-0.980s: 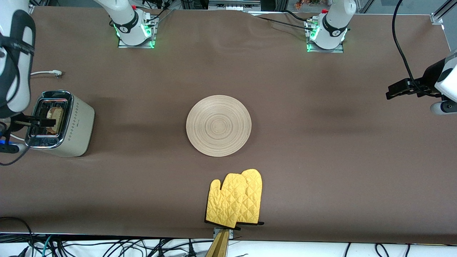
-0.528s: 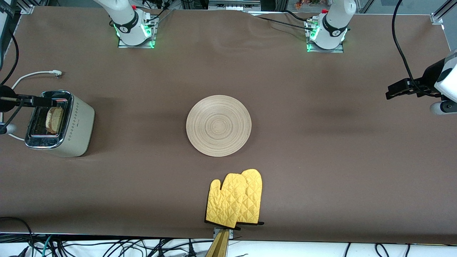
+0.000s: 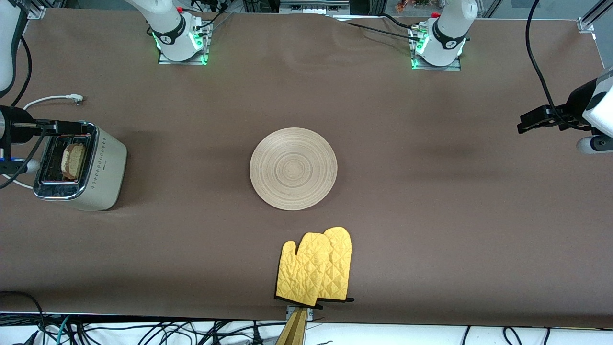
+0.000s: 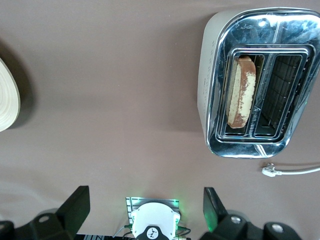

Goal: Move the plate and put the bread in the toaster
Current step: 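Open the right gripper and raise it out of the toaster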

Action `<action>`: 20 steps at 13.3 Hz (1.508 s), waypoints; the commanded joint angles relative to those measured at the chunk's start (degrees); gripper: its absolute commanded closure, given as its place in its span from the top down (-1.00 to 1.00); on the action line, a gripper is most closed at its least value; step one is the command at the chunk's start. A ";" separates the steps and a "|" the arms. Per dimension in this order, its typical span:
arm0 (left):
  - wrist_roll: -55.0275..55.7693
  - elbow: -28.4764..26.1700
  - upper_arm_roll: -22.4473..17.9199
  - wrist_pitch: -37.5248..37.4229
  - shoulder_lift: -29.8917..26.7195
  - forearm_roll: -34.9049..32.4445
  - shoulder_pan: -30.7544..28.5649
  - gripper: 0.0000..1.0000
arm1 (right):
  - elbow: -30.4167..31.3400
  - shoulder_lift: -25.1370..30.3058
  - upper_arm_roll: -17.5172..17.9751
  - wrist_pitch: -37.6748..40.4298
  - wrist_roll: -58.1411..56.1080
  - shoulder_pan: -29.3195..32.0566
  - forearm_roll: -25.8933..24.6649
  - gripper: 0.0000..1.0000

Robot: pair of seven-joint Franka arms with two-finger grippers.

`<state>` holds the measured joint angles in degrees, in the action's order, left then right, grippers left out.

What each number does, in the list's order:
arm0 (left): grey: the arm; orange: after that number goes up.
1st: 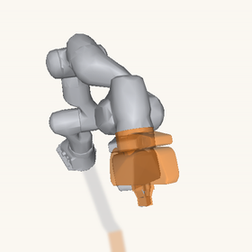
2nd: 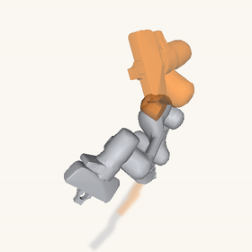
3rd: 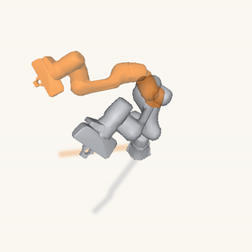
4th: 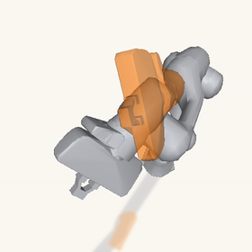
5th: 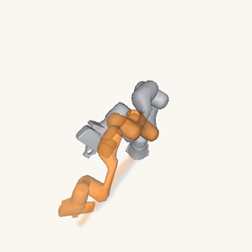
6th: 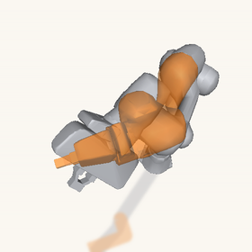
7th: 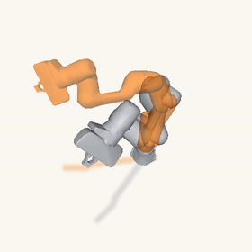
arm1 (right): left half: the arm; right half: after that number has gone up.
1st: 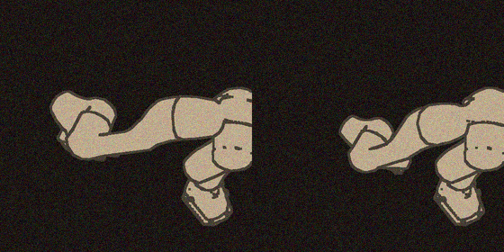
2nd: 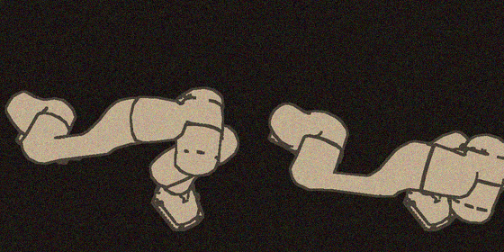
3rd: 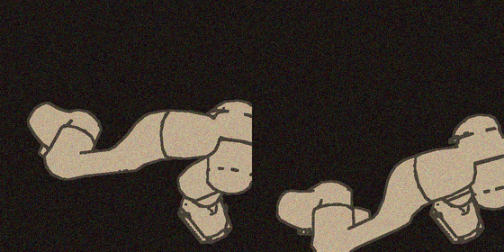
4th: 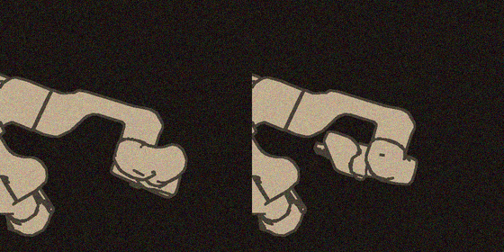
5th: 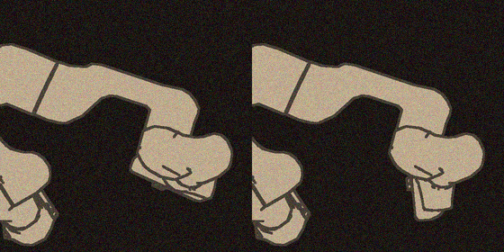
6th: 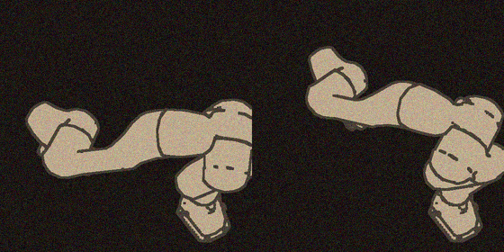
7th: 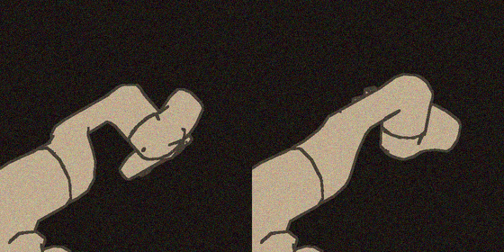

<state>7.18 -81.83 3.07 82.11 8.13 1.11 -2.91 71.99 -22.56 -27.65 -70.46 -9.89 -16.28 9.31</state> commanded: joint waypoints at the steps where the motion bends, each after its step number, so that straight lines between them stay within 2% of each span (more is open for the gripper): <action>1: -1.29 0.00 0.09 -0.46 -0.31 1.44 -0.25 1.00 | -1.24 1.02 0.14 1.20 0.13 -2.69 -0.25 1.00; 2: -1.29 0.00 0.09 -0.46 -0.31 1.44 -0.25 1.00 | -1.24 1.55 0.75 0.94 0.13 -2.61 -0.34 1.00; 4: -1.29 0.00 0.09 -0.46 -0.31 1.44 -0.25 1.00 | -0.63 3.39 5.13 0.77 0.31 -0.43 -0.60 1.00; 6: -1.29 0.00 0.09 -0.46 -0.40 1.44 -0.25 1.00 | 2.52 6.55 12.94 -2.64 -0.21 4.58 -4.18 1.00; 7: -1.29 0.00 0.09 -0.46 -0.40 1.44 -0.25 1.00 | 5.58 8.65 14.72 -5.45 -0.31 5.38 -5.60 1.00; 9: -1.29 0.00 0.09 -0.46 -0.40 1.44 -0.25 1.00 | 8.59 11.39 17.01 -9.07 0.13 7.92 -6.05 1.00; 11: -1.29 0.00 0.09 -0.46 -0.40 1.44 -0.25 1.00 | 8.95 12.54 20.43 -10.91 0.13 12.05 -8.68 1.00; 15: -1.20 0.00 0.09 -0.46 -0.31 1.44 -0.25 1.00 | 13.43 18.77 21.24 -16.10 -0.22 14.52 -9.05 1.00; 16: -1.20 0.00 0.09 -0.46 -0.31 1.44 -0.25 1.00 | 13.61 19.39 21.76 -15.94 -0.48 15.22 -8.35 1.00; 17: -1.12 0.00 0.09 -0.46 -0.31 1.44 -0.25 1.00 | 13.87 20.27 23.77 -15.59 -0.05 15.75 -8.43 1.00; 18: -1.20 0.00 0.09 -0.46 -0.40 1.44 -0.25 1.00 | 14.49 20.89 25.79 -15.58 0.30 16.63 -9.56 1.00; 20: -1.11 0.00 0.09 -0.46 -0.31 1.44 -0.25 1.00 | 15.02 21.50 27.65 -15.06 3.45 16.99 -11.32 1.00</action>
<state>7.18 -81.83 3.15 82.11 8.13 1.11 -2.90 83.86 -3.37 -2.85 -84.66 -8.93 -0.78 -0.32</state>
